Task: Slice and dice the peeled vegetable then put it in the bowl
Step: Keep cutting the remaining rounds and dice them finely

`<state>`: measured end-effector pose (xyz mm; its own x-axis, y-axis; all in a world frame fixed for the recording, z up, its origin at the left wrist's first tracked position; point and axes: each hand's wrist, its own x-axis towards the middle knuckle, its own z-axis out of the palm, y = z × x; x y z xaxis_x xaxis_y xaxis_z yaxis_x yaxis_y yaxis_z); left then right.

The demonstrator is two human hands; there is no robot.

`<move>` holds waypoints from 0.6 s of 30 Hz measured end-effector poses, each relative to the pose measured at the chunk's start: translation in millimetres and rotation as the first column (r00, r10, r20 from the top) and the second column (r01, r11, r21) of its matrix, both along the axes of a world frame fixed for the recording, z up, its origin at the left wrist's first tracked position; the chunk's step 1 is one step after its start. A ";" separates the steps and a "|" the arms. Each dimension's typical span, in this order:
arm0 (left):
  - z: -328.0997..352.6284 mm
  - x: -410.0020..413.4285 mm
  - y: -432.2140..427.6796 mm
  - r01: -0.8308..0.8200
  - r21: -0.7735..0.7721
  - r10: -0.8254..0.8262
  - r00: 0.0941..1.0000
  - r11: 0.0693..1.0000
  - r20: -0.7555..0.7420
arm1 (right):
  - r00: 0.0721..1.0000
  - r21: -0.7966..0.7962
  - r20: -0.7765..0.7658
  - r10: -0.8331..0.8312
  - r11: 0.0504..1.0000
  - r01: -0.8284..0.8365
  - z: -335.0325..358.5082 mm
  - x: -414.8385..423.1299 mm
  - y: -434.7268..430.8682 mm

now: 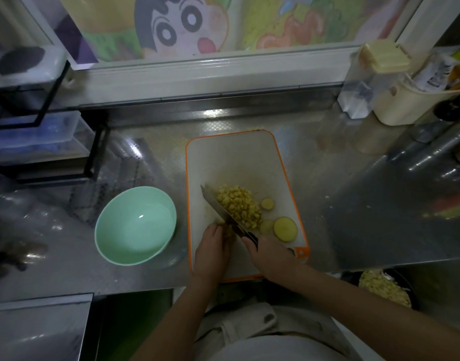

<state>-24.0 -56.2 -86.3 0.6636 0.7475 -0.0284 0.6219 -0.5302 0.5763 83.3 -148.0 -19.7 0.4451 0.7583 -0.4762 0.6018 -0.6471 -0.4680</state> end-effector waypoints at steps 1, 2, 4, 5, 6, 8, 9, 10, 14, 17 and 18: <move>0.1 0.0 -0.1 0.002 -0.003 -0.002 1.000 1.000 -0.001 | 1.000 0.014 0.014 -0.002 1.000 0.002 -1.9 -0.1 0.2; -0.1 -0.3 0.1 0.005 -0.003 -0.005 1.000 1.000 -0.005 | 1.000 0.025 0.022 -0.007 1.000 0.006 -4.5 0.1 0.9; 0.1 -0.8 0.0 0.008 0.003 -0.008 1.000 1.000 -0.010 | 1.000 0.034 0.027 -0.008 0.999 0.007 -8.9 0.5 2.0; 0.9 -0.8 -0.3 0.008 0.004 -0.008 1.000 1.000 -0.013 | 0.999 0.035 0.035 -0.003 0.999 0.002 -10.0 1.2 2.4; 1.6 -0.9 -0.7 0.006 0.005 -0.006 1.000 1.000 -0.017 | 0.999 0.035 0.046 0.002 0.999 -0.003 -9.7 1.7 2.3; 2.8 -0.5 -1.5 0.003 0.011 -0.002 1.000 1.000 -0.024 | 0.998 0.027 0.056 0.004 1.000 -0.006 -6.9 3.1 0.9; 3.7 -0.3 -1.7 0.003 0.012 -0.002 1.000 1.000 -0.026 | 0.999 0.028 0.054 0.004 1.000 -0.006 -5.3 3.1 0.4; 4.4 0.1 -1.8 0.004 0.013 -0.004 1.000 1.000 -0.026 | 0.999 0.030 0.044 0.008 0.999 -0.009 -5.0 2.8 0.4; 6.4 1.7 -3.6 0.001 0.043 0.001 1.000 0.999 -0.028 | 0.999 0.072 -0.034 0.008 0.997 -0.005 -12.0 5.1 0.0; 6.9 3.5 -6.0 -0.023 0.053 0.025 0.999 0.998 -0.031 | 0.997 0.114 -0.081 -0.003 0.993 0.012 -14.6 6.5 -2.0; 6.7 4.0 -6.7 -0.036 0.050 0.037 0.999 0.998 -0.034 | 0.996 0.125 -0.093 -0.008 0.992 0.020 -14.0 7.1 -3.0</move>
